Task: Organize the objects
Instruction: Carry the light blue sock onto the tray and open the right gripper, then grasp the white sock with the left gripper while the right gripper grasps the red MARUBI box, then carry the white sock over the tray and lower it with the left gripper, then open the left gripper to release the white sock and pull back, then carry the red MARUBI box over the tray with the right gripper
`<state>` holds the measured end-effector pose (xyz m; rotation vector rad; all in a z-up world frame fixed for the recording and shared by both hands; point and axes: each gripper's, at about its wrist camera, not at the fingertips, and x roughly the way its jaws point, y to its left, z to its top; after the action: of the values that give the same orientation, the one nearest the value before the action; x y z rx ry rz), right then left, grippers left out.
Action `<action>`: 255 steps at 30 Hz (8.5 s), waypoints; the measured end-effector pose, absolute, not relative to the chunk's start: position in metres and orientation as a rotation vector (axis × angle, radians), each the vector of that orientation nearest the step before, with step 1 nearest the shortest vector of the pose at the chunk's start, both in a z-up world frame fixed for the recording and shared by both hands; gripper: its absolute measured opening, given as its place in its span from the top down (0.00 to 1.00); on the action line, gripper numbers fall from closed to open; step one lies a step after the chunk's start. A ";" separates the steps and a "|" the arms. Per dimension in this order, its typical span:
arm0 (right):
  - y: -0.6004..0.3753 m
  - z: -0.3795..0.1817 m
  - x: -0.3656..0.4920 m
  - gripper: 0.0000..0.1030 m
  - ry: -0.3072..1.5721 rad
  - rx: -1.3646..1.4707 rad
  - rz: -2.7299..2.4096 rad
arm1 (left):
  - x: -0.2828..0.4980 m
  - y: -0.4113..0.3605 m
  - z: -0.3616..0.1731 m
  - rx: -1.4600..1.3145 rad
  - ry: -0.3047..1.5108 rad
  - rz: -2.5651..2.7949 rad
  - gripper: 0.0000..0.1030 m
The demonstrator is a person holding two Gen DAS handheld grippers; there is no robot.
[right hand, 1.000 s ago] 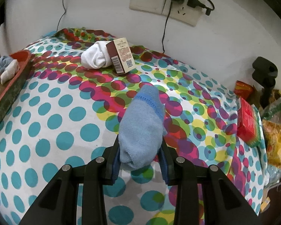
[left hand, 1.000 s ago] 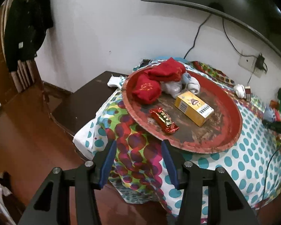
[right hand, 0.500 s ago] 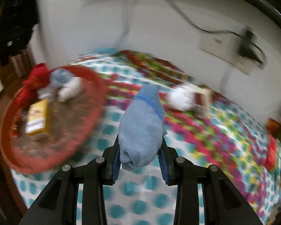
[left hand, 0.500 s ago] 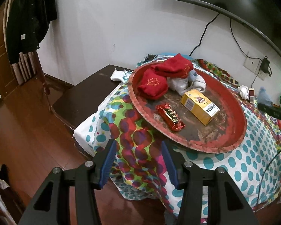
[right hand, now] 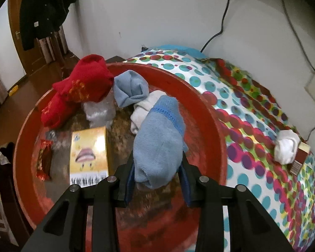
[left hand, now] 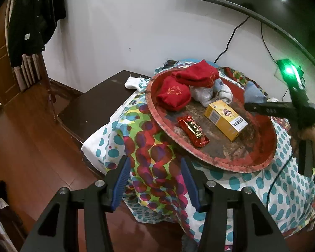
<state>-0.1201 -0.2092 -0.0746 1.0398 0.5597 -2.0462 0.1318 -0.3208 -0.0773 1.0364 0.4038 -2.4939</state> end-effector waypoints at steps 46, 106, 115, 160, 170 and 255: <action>0.019 -0.096 -0.295 0.68 0.257 1.114 -2.207 | -0.029 -0.190 -0.019 1.203 0.179 -2.848 0.51; 0.090 -0.106 -0.199 0.72 0.198 1.142 -2.394 | -0.092 -0.059 -0.082 1.442 0.155 -2.993 0.70; 0.080 -0.110 -0.197 0.72 0.289 1.173 -2.410 | -0.056 -0.070 -0.059 1.302 0.127 -2.933 0.70; 0.077 -0.111 -0.197 0.72 0.319 1.171 -2.420 | 0.018 -0.238 -0.039 1.124 0.374 -2.549 0.68; 0.077 -0.111 -0.197 0.72 0.321 1.171 -2.420 | 0.014 -0.267 -0.047 1.167 0.318 -2.492 0.68; 0.081 -0.109 -0.181 0.74 0.396 1.163 -2.472 | 0.144 -0.326 -0.066 0.950 0.370 -2.477 0.48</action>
<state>-0.1810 0.0811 -0.1087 1.1630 0.3959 -2.4719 0.1439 -0.3256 -0.0663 0.9505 0.3700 -2.4766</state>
